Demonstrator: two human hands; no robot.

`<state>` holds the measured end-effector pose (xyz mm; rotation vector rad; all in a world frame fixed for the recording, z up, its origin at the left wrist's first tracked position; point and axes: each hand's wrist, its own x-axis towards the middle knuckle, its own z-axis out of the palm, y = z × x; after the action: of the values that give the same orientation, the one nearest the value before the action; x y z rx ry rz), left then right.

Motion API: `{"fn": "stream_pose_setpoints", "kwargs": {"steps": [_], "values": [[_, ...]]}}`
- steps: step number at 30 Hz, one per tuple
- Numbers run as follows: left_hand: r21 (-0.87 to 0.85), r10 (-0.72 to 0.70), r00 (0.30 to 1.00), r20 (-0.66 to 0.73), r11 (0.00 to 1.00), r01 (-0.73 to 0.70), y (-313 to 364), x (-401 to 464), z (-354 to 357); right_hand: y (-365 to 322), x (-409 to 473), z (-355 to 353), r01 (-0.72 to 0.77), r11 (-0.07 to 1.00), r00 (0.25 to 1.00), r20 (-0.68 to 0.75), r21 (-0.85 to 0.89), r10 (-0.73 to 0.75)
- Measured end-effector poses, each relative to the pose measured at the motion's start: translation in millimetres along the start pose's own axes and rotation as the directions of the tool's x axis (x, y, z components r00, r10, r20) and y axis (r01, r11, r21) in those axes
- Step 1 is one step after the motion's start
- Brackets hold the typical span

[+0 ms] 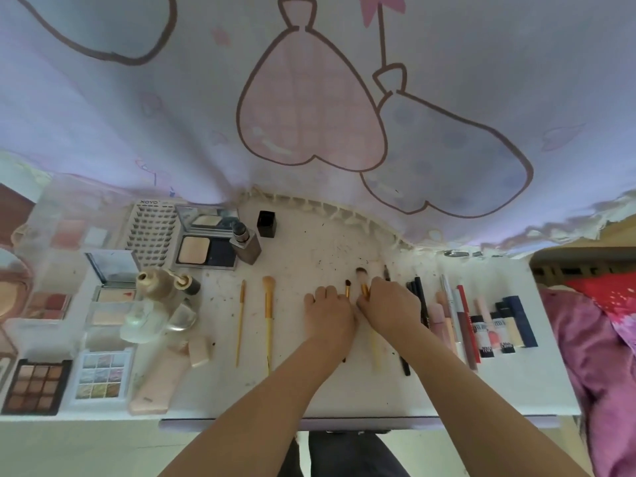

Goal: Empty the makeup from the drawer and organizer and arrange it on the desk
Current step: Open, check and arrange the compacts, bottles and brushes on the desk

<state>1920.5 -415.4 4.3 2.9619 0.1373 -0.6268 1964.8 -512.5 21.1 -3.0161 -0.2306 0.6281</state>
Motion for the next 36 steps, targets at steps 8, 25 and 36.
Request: {"fn": "stream_pose_setpoints", "kwargs": {"steps": [8,25,36], "values": [[0.095,-0.112,0.994,-0.004,0.989,0.112,-82.1,-19.3,-5.4,-69.8,-0.5,2.4,0.065,0.986,0.994,0.082,0.153,-0.078],[0.033,0.112,0.978,-0.173,0.994,-0.108,-73.1,-43.0,-13.5,-33.0,-13.1,-11.3,-0.073,0.986,0.996,-0.030,0.151,0.079],[-0.171,0.026,0.999,-0.048,0.985,-0.034,44.7,-8.7,2.6,12.8,51.7,-22.0,0.030,0.999,0.999,0.042,-0.020,-0.029]]}}
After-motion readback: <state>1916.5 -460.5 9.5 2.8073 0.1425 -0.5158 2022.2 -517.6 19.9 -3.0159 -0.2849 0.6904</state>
